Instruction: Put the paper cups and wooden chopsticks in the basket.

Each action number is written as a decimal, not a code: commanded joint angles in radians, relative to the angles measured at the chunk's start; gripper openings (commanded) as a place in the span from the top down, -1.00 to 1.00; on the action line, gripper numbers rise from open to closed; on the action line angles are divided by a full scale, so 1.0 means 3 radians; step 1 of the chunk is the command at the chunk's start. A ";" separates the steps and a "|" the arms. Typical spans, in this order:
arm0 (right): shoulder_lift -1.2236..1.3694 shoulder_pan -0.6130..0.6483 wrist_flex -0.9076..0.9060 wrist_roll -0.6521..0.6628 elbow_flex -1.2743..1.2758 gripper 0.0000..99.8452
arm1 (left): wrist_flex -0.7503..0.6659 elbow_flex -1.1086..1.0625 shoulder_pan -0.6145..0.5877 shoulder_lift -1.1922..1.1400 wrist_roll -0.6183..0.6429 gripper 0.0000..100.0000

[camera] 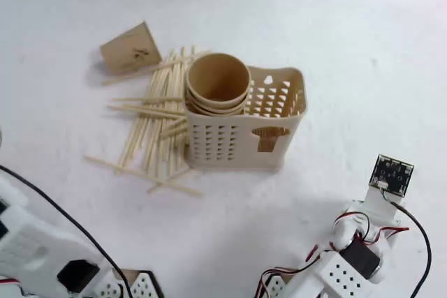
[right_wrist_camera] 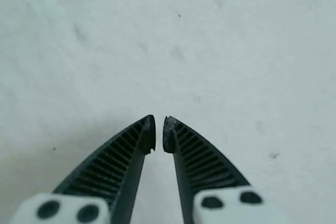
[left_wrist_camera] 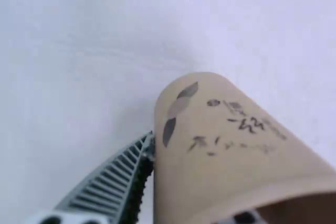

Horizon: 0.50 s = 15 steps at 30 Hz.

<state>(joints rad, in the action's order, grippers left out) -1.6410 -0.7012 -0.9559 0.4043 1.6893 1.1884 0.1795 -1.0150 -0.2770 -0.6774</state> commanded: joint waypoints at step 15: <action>-0.0013 -0.0013 0.0043 -0.0026 0.0020 0.91 | 0.1141 0.0573 0.2146 0.2862 0.1059 0.96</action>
<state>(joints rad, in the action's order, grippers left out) -1.6410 -0.7012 -0.9559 0.4043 1.6893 1.5367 0.2992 -0.5946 0.3997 -0.4381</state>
